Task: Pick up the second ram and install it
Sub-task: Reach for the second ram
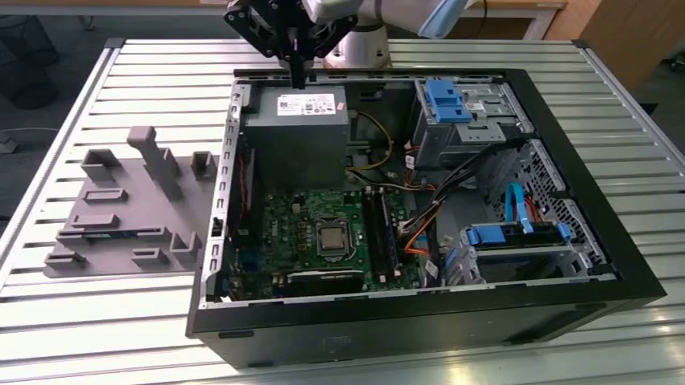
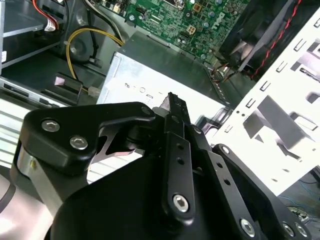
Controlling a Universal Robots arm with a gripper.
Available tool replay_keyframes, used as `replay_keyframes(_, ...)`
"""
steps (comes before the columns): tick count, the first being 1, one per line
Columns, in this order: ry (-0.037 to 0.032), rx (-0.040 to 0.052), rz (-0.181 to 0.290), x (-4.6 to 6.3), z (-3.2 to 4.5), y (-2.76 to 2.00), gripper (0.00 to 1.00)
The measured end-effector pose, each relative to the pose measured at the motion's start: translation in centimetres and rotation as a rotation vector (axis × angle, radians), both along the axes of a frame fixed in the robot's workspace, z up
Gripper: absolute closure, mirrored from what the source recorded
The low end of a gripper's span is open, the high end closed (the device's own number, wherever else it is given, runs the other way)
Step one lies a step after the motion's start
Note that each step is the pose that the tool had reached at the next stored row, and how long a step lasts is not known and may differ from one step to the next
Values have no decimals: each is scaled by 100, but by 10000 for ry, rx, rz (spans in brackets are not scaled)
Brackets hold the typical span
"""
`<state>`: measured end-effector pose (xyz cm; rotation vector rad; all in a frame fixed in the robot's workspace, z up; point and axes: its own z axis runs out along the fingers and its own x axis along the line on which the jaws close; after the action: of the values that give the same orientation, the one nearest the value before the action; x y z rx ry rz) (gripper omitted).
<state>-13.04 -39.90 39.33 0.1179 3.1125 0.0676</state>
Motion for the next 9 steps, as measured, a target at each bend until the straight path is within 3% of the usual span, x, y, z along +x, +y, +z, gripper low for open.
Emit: replay_keyframes(9, 1, 0, 0, -99, 0, 0, 89)
